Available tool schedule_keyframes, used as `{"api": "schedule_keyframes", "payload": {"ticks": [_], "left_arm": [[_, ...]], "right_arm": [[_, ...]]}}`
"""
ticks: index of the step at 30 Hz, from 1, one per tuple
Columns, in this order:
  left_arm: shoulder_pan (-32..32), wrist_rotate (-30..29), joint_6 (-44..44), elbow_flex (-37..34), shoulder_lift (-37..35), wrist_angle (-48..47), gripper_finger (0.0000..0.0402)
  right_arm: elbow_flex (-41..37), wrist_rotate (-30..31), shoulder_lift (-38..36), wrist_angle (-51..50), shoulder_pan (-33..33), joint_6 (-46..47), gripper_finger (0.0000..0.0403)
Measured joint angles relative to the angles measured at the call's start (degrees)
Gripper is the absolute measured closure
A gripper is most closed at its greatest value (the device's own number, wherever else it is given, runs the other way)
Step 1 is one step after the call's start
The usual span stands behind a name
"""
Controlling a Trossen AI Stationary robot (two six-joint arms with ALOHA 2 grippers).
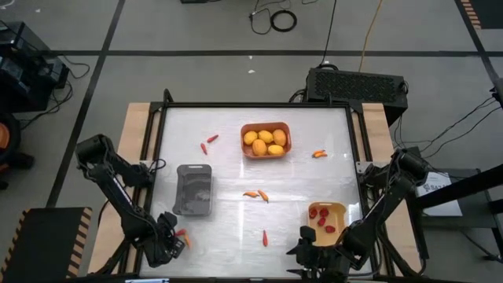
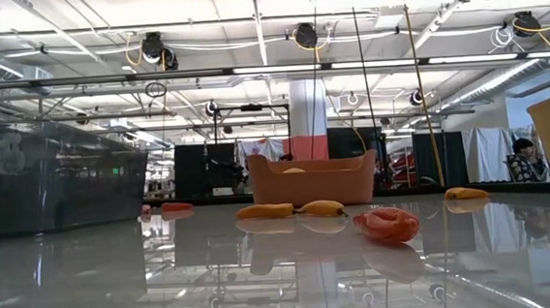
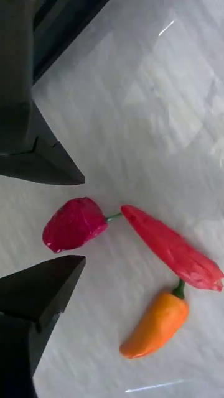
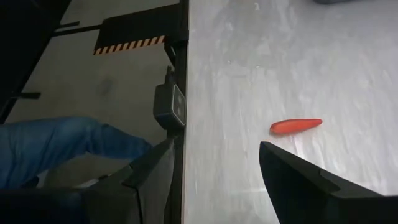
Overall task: Sort produce into baskets
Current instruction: Put the red chili pepper into the yellow bin
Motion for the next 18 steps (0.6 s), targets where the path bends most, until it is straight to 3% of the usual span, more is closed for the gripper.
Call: {"api": "schedule_keyframes", "payload": {"ticks": [11,18], "left_arm": [[0.0,0.0,0.2,0.0,2.4,2.4,0.0201],[0.0,0.0,1.8,0.0,2.4,3.6,0.0261]], "right_arm": [[0.0,0.1,0.0,-0.2,0.0,-1.0,0.0177],[0.0,1.3,0.0,-4.8,0.0,-1.6,0.0177]]}}
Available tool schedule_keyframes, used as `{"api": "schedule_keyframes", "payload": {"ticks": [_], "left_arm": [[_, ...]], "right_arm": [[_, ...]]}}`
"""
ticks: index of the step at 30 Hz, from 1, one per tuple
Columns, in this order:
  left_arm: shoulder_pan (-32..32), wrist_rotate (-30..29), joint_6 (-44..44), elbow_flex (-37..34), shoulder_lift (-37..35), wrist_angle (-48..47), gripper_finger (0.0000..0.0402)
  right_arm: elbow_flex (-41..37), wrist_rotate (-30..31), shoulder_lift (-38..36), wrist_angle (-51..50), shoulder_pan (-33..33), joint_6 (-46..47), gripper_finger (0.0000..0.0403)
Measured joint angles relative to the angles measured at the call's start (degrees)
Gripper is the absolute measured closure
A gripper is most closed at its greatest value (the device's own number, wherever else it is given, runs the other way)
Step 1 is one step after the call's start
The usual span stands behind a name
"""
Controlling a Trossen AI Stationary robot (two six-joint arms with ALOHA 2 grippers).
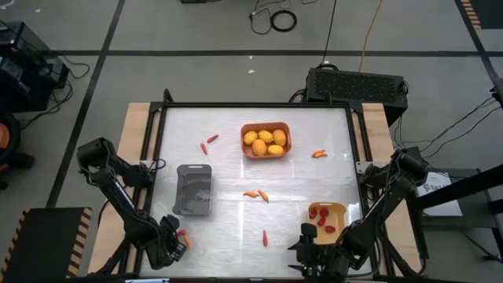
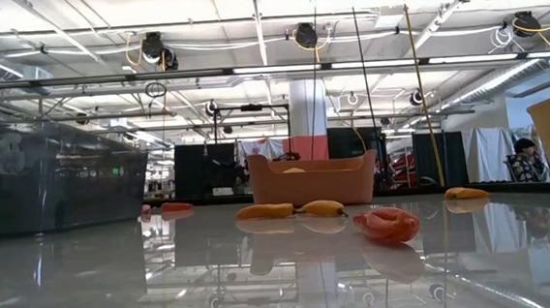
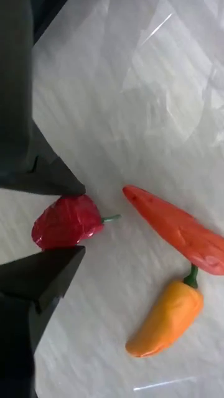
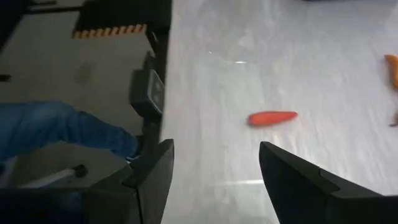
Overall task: Sort produce into baskets
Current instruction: Put the red chili pepper into the yellow bin
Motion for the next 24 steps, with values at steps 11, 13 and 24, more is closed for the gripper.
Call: {"api": "schedule_keyframes", "payload": {"ticks": [11,13,24], "left_arm": [[0.5,-3.8,3.9,0.0,-1.1,5.9,0.0333],[1.0,-8.3,8.5,0.0,-1.2,13.3,0.0334],[14.7,-24.2,49.7,4.0,0.5,45.9,0.0336]], "right_arm": [[0.0,-6.6,0.0,-5.5,0.0,5.9,0.0177],[0.0,-9.9,0.0,-5.8,0.0,7.3,0.0177],[0.0,-12.7,-2.3,-7.5,0.7,10.4,0.0177]]}}
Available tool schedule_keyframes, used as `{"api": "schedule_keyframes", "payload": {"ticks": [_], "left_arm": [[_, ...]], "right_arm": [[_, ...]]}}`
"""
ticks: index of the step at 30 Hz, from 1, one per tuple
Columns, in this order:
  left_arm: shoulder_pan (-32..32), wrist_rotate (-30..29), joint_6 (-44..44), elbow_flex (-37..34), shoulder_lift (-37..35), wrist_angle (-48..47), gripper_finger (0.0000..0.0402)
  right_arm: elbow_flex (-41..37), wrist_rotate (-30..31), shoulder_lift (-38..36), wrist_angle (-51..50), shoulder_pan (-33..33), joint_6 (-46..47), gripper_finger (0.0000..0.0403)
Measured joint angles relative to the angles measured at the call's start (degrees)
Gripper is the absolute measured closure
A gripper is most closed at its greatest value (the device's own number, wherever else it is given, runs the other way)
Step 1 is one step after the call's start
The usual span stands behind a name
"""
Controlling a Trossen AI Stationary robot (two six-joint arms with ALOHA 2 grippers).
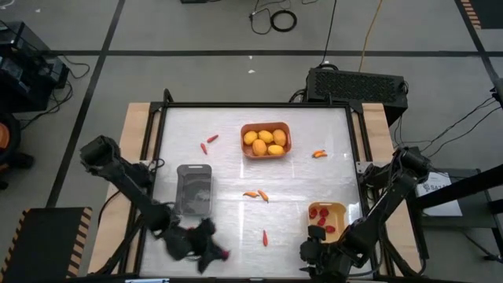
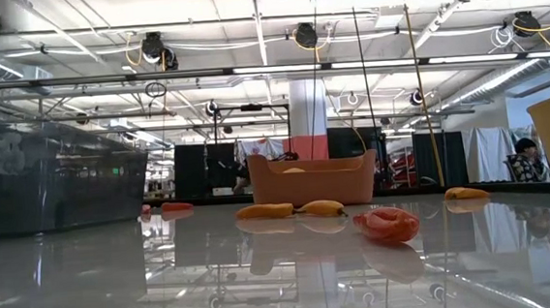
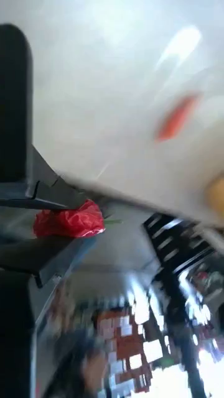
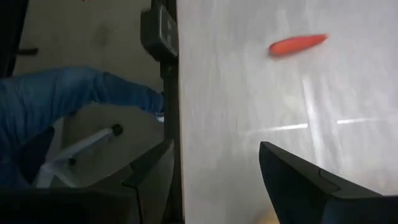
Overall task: Sort produce into baskets
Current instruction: Put the red chili pepper into the yellow bin
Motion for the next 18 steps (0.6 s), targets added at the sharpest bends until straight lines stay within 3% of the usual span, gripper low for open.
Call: {"api": "schedule_keyframes", "payload": {"ticks": [5,9,18], "left_arm": [[11.9,5.8,22.9,8.3,6.9,3.6,0.0336],[19.2,6.5,38.5,16.8,13.3,7.0,0.0336],[27.4,19.5,48.8,39.6,31.4,9.9,0.0336]], "right_arm": [[0.0,5.3,-4.6,-5.2,2.7,3.3,0.0177],[0.0,9.2,-7.8,-8.7,6.0,8.7,0.0177],[0.0,11.3,-8.3,-12.7,14.1,20.1,0.0177]]}}
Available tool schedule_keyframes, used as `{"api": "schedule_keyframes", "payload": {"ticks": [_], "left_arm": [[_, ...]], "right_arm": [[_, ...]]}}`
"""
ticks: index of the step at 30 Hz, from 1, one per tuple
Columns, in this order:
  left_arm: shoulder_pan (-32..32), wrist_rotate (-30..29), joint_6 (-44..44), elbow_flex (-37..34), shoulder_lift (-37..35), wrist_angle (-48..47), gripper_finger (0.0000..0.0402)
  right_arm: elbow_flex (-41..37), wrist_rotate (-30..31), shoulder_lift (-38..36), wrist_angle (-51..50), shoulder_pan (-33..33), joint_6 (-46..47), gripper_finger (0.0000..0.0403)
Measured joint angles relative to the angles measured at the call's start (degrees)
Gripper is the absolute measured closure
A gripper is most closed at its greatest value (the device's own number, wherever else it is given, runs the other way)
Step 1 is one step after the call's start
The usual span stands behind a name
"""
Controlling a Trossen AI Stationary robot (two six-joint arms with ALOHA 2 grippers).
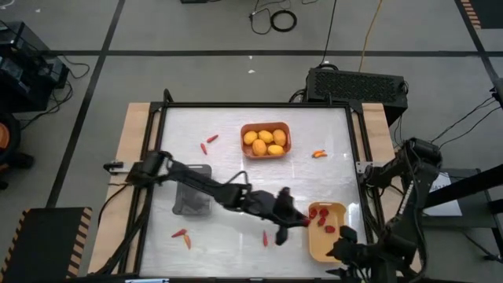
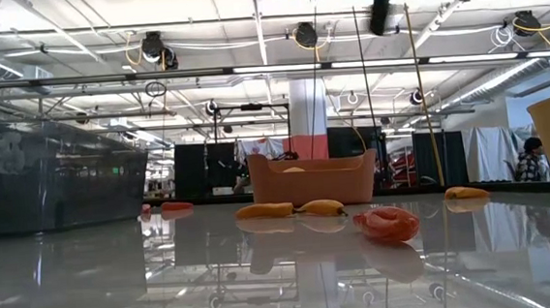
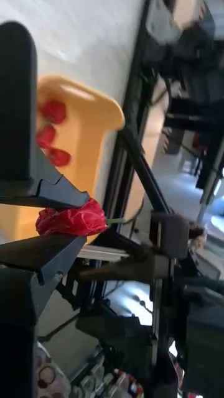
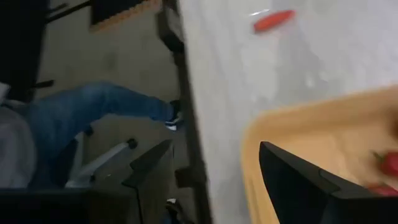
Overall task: Sort produce into baskets
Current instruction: Put the red chili pepper into the yellow bin, then put the yellow chili pepper into the black bin
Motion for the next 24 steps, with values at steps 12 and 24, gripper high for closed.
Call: {"api": "schedule_keyframes", "payload": {"ticks": [12,24], "left_arm": [[0.1,-1.8,4.7,19.5,16.8,0.9,0.033],[-0.1,-3.1,8.0,20.3,17.9,-0.4,0.0215]], "right_arm": [[0.0,10.2,0.1,-11.4,8.0,7.8,0.0177],[0.0,19.9,2.1,-15.3,8.8,6.1,0.0177]]}}
